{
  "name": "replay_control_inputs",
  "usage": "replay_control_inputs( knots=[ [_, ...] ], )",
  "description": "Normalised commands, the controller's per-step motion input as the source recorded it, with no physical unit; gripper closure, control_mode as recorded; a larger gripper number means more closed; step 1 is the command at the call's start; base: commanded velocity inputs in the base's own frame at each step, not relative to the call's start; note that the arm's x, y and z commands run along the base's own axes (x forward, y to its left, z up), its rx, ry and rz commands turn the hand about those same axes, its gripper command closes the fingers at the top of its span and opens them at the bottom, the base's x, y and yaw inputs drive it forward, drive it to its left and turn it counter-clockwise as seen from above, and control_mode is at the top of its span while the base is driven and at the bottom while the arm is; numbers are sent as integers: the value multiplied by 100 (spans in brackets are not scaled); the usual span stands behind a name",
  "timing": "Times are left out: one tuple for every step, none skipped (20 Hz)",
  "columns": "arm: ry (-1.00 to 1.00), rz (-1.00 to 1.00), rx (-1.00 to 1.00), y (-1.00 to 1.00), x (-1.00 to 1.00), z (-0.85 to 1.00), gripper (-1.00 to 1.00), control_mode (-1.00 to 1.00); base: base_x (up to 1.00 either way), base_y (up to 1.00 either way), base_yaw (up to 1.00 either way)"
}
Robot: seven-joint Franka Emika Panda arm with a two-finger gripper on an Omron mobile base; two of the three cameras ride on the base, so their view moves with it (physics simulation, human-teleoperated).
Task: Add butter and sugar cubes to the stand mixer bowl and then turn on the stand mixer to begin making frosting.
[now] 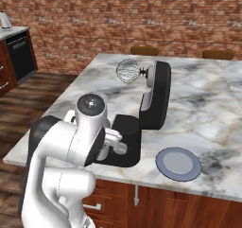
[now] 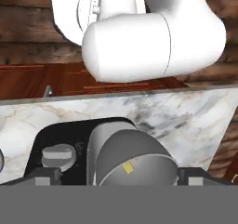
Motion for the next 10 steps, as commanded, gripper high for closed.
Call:
replay_control_inputs(
  knots=[
    [-2,-25,23,-36,-69,58,-100,-100,0,0,0],
    [-3,-24,24,-41,-63,59,-100,-100,0,0,0],
    [-6,-22,25,-48,-56,59,-100,-100,0,0,0],
    [-11,-21,25,-53,-59,59,-100,-100,0,0,0],
    [-12,-21,26,-54,-60,58,-100,-100,0,0,0],
    [-15,-20,24,-51,-57,57,-100,-100,0,0,0],
    [-19,-17,20,-47,-54,51,-100,-100,0,0,0],
    [-22,-17,17,-45,-49,46,-100,-100,0,0,0],
    [-24,-17,16,-42,-44,45,-100,-100,0,0,0],
    [-23,-18,16,-40,-35,45,-100,-100,0,0,0]
  ],
)
